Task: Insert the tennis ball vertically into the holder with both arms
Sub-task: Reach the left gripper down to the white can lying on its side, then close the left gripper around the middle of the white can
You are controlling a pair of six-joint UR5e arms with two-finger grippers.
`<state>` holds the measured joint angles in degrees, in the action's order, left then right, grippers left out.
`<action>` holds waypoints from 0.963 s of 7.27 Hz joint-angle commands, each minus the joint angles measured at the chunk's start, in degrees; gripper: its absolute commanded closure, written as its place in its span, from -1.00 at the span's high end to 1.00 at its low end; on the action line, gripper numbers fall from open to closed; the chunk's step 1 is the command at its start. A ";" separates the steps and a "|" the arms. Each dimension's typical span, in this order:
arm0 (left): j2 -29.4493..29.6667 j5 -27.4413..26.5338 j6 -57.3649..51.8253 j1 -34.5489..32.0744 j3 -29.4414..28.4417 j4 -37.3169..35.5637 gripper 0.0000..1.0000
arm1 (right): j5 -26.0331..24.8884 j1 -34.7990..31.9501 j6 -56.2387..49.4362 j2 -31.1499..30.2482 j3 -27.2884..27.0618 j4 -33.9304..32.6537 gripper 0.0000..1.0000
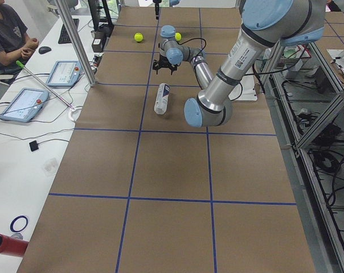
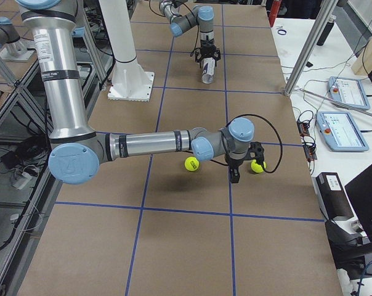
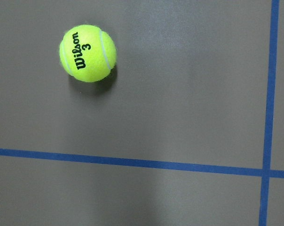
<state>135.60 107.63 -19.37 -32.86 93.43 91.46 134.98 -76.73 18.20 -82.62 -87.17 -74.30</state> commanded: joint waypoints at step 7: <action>2.22 -10.67 -8.57 3.42 -6.76 -1.39 0.97 | 0.02 0.62 0.09 -0.88 0.78 2.76 0.99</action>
<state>137.73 98.42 -27.83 -29.29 87.74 89.09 135.00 -76.14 18.35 -83.50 -86.38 -71.54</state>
